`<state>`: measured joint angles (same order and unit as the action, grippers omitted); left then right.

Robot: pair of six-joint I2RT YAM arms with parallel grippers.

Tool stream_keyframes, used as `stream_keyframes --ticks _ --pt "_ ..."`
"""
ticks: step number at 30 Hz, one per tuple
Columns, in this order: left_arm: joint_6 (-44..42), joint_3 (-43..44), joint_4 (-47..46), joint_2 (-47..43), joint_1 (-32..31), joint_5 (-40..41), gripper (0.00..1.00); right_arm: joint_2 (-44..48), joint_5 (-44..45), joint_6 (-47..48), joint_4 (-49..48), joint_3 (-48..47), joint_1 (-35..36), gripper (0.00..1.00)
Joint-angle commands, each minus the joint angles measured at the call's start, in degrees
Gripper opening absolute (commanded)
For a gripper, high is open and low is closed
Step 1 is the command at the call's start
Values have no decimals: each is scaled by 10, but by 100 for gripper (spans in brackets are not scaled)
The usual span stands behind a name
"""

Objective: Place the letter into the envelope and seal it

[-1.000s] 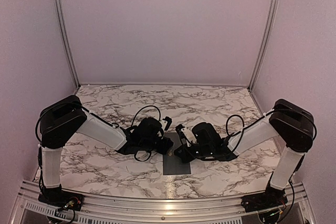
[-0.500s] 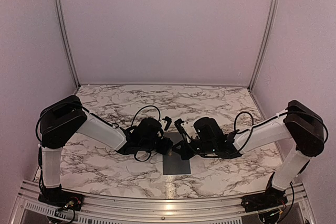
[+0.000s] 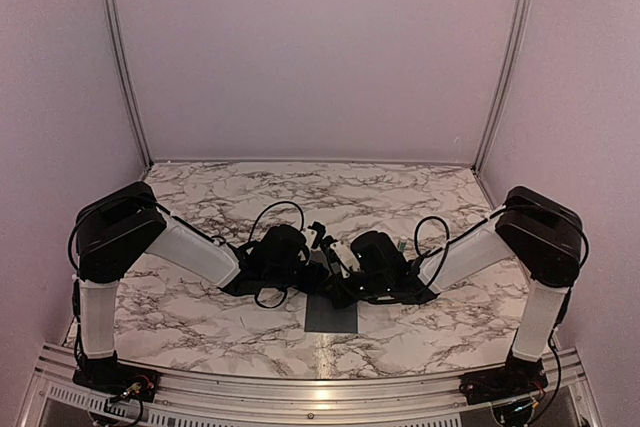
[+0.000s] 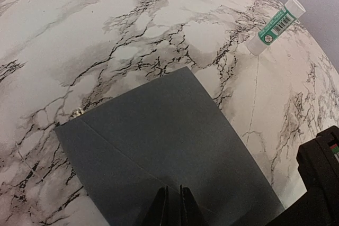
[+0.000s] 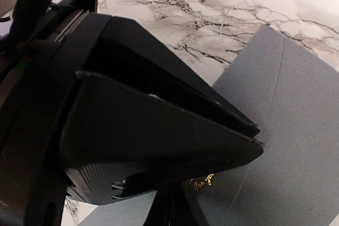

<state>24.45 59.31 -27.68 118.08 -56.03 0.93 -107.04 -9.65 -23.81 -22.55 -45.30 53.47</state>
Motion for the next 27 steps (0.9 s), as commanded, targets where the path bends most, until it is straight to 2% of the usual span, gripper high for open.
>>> stream_keyframes --ticks 1,5,8,11,27 --pt "-5 -17 38 9 2 -3 10 -13 30 -7 18 12 1 0" --pt "-7 -16 38 11 2 -2 10 15 21 -19 16 41 5 0" --pt "-7 -16 38 11 2 -2 10 53 -24 -25 -17 70 7 0" --pt "-6 -18 37 6 -1 -4 10 63 -20 -22 -14 66 6 0" --pt "-10 -26 37 -4 -7 -2 10 -14 59 3 42 -23 -13 0"
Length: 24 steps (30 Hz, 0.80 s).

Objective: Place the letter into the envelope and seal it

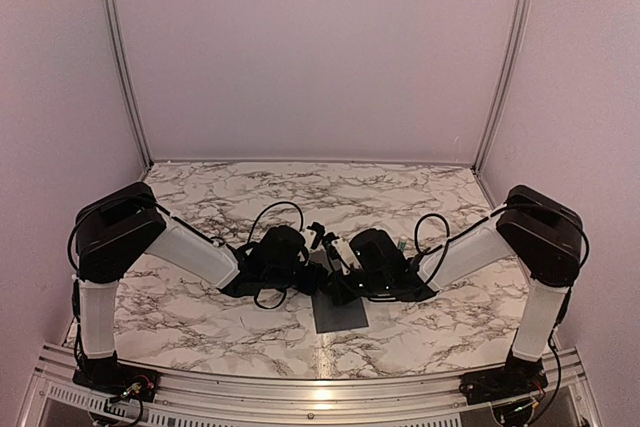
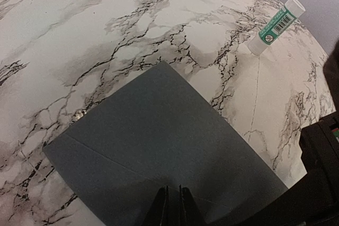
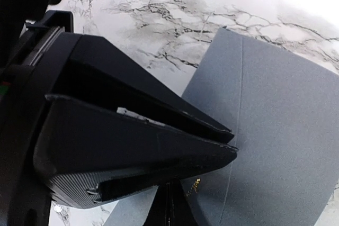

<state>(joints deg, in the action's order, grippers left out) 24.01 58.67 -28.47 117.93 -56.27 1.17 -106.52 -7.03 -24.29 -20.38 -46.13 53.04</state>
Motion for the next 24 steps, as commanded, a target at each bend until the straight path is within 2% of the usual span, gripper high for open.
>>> stream_keyframes --ticks 1,8,16,24 --pt "-6 -20 45 -2 -4 -4 10 -21 37 8 20 -14 -10 0" --pt "-10 -21 46 -2 -4 1 10 -9 22 5 17 8 -14 0" --pt "-11 -20 46 -1 -4 -3 10 85 33 8 30 48 -8 0" --pt "-11 -21 46 -1 -4 -7 9 33 46 17 39 3 -17 0"
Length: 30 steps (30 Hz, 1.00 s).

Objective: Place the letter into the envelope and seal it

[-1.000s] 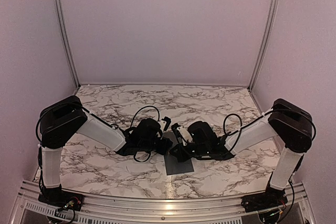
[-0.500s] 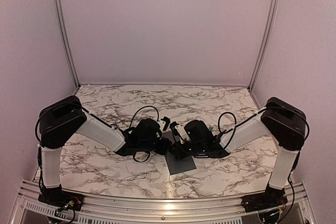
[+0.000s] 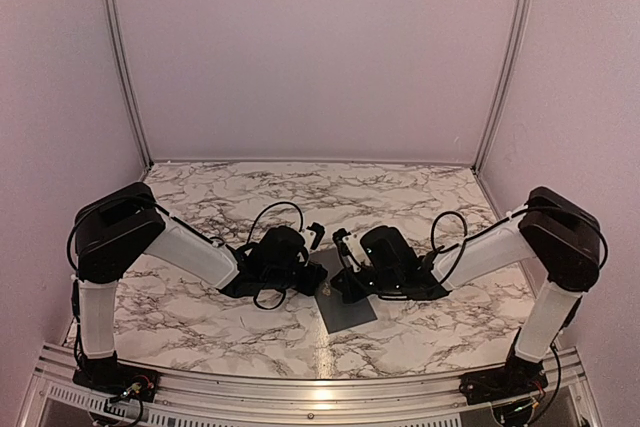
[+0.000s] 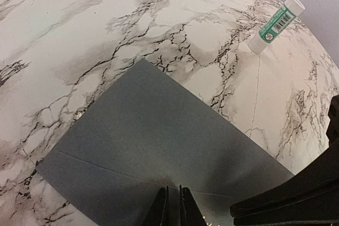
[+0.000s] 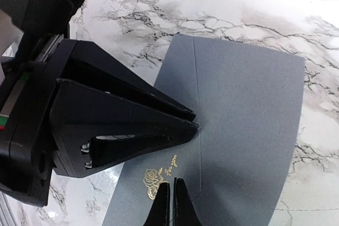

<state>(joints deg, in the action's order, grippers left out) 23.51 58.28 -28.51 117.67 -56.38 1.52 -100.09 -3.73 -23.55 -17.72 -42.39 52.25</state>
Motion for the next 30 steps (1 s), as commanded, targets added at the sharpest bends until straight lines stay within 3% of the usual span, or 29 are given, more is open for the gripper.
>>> stream_keyframes --ticks 1,8,19,30 --pt "-6 -17 46 1 -3 -11 9 -40 14 10 13 -39 -11 0" --pt "-8 -19 46 -2 -3 -8 9 -68 -1 1 -5 -23 -13 0" --pt "-14 -17 46 -4 -3 -2 9 -18 13 -27 -8 40 20 0" --pt "-11 -20 46 -4 -3 -7 9 38 57 -5 61 6 41 0"
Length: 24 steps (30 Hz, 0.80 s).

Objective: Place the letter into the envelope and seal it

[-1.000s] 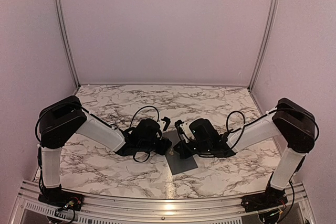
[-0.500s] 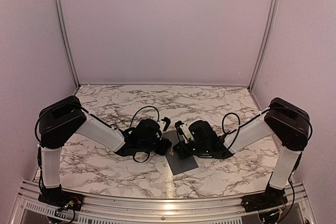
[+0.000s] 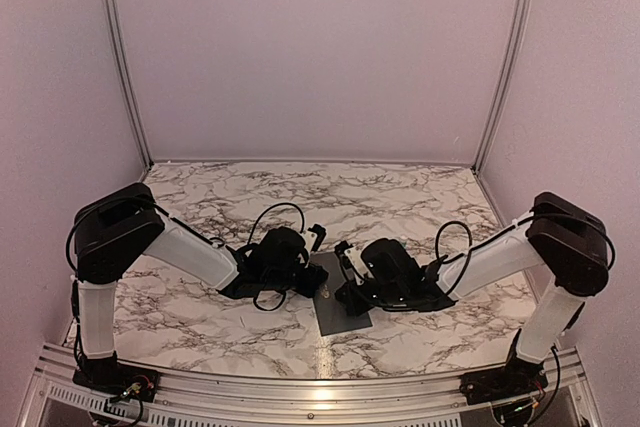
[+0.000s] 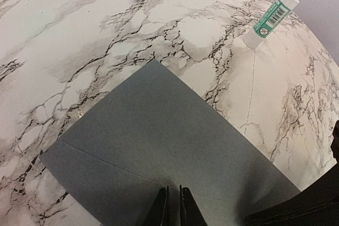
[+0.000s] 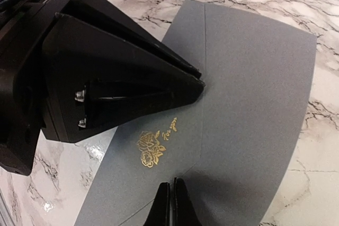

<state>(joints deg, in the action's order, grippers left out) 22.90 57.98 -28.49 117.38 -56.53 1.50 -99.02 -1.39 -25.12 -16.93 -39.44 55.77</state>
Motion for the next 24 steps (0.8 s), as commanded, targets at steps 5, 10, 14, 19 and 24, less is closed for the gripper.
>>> stream_keyframes --ticks 5,10,14,19,24 --pt "-6 -16 46 -2 -2 -8 9 47 46 28 76 -55 6 0" --pt "-7 -16 46 -2 -2 -9 9 20 43 32 74 -80 6 0" --pt "-8 -16 46 -2 -2 -8 9 -17 36 34 67 -96 5 0" --pt "-9 -19 46 -3 -2 -8 9 -66 30 31 63 -106 -4 0" --pt "-10 -22 45 -5 -2 -3 9 -82 28 25 66 -97 -7 0"
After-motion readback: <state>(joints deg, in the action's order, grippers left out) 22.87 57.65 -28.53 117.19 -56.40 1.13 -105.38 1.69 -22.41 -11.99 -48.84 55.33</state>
